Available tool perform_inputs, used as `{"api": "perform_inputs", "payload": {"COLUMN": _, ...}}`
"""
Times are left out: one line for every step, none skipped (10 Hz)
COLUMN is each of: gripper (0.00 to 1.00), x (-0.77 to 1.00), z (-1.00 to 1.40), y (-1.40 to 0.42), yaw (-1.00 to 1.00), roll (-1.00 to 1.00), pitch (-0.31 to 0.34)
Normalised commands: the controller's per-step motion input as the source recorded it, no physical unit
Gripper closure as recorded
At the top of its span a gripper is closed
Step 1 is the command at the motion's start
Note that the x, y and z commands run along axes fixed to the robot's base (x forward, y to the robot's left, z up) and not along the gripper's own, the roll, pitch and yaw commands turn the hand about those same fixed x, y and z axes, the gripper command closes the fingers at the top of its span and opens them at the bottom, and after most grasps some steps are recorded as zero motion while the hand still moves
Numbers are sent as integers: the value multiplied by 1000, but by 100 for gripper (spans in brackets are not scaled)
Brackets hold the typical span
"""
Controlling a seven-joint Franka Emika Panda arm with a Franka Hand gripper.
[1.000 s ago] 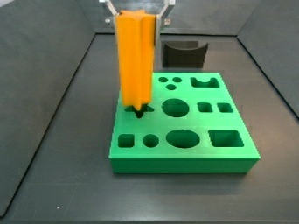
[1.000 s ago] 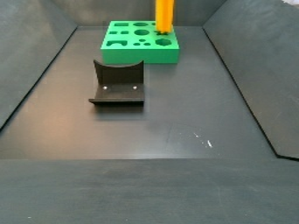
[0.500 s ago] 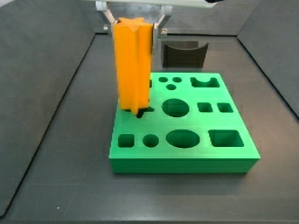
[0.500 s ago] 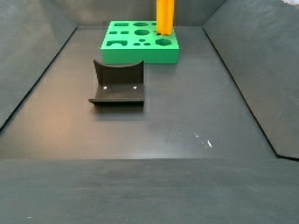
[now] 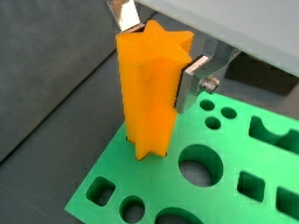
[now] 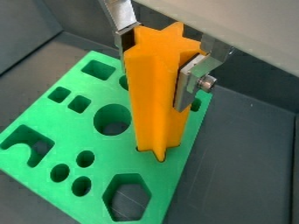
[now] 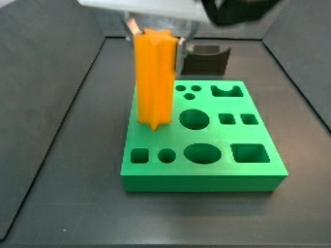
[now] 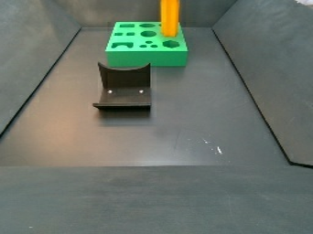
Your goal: Insert the star object.
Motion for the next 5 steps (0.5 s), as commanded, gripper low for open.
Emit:
{"api": "perform_inputs", "payload": {"gripper": 100, "x": 0, "z": -280, "y": -31, "yaw": 0, "roll": 60, "pitch": 20}}
{"api": "perform_inputs", "payload": {"gripper": 100, "x": 0, "z": -334, "y": -26, "yaw": 0, "roll": 100, "pitch": 0}}
{"api": "perform_inputs", "payload": {"gripper": 100, "x": 0, "z": -417, "y": -40, "yaw": 37, "roll": 169, "pitch": 0}}
{"api": "perform_inputs", "payload": {"gripper": 100, "x": -23, "z": -449, "y": -9, "yaw": 74, "roll": 139, "pitch": -26}}
{"api": "perform_inputs", "payload": {"gripper": 100, "x": 0, "z": -451, "y": 0, "yaw": 69, "roll": 76, "pitch": -3}}
